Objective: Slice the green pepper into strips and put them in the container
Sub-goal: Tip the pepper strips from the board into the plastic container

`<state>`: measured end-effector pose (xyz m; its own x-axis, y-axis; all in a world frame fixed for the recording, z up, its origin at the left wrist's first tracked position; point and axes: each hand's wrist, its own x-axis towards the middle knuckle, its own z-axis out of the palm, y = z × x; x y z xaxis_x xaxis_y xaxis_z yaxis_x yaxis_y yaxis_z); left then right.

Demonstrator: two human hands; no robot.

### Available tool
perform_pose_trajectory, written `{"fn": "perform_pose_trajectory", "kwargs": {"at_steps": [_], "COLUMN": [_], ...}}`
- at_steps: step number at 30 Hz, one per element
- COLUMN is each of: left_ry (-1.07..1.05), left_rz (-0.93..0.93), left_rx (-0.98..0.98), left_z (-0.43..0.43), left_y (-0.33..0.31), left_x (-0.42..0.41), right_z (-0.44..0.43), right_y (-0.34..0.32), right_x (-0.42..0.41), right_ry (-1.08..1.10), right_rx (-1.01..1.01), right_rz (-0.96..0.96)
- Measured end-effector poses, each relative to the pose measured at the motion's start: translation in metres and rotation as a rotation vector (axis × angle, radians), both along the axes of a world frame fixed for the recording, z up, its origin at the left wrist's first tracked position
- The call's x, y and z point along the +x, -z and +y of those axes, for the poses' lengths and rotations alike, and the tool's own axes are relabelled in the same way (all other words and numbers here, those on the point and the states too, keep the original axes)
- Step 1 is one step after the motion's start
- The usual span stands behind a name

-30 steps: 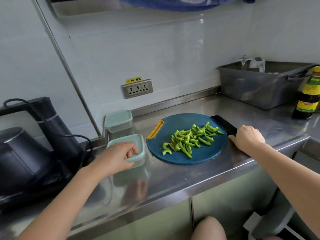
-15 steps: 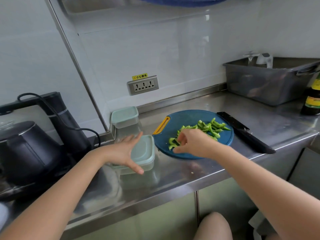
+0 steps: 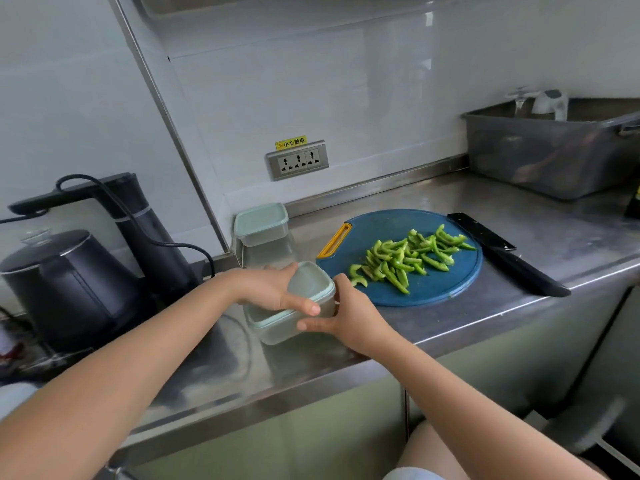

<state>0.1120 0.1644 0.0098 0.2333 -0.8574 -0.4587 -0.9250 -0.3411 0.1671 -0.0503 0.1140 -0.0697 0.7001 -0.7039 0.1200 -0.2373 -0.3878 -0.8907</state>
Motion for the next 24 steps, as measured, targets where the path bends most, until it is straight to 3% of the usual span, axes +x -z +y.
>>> {"fn": "perform_pose_trajectory", "kwargs": {"at_steps": [2, 6, 10, 15, 17, 21, 24], "left_ry": [0.012, 0.0, -0.064, -0.209, -0.243, -0.275, -0.336], "left_rz": [0.037, 0.44, 0.573, 0.75, 0.695, 0.107, -0.047], "left_rx": [-0.051, -0.097, -0.065, -0.262, -0.366, -0.71, -0.64], "left_z": [0.002, 0.008, 0.01, 0.016, 0.017, 0.008, 0.01], "left_y": [0.003, -0.007, -0.029, -0.059, -0.065, -0.069, -0.065], "left_x": [-0.005, -0.001, 0.017, 0.035, 0.033, 0.048, 0.065], "right_z": [0.001, 0.0, 0.0, 0.003, 0.003, -0.005, -0.011], "right_y": [0.002, 0.001, 0.003, 0.003, 0.002, -0.006, -0.013], "right_x": [-0.003, -0.004, -0.003, -0.008, -0.012, -0.028, -0.045], "right_ry": [-0.004, -0.008, -0.017, -0.011, -0.021, -0.059, -0.096], "right_rx": [-0.018, -0.097, -0.106, -0.168, -0.297, -0.357, -0.364], "right_rz": [0.008, 0.045, 0.055, 0.015, 0.049, 0.125, 0.179]}}
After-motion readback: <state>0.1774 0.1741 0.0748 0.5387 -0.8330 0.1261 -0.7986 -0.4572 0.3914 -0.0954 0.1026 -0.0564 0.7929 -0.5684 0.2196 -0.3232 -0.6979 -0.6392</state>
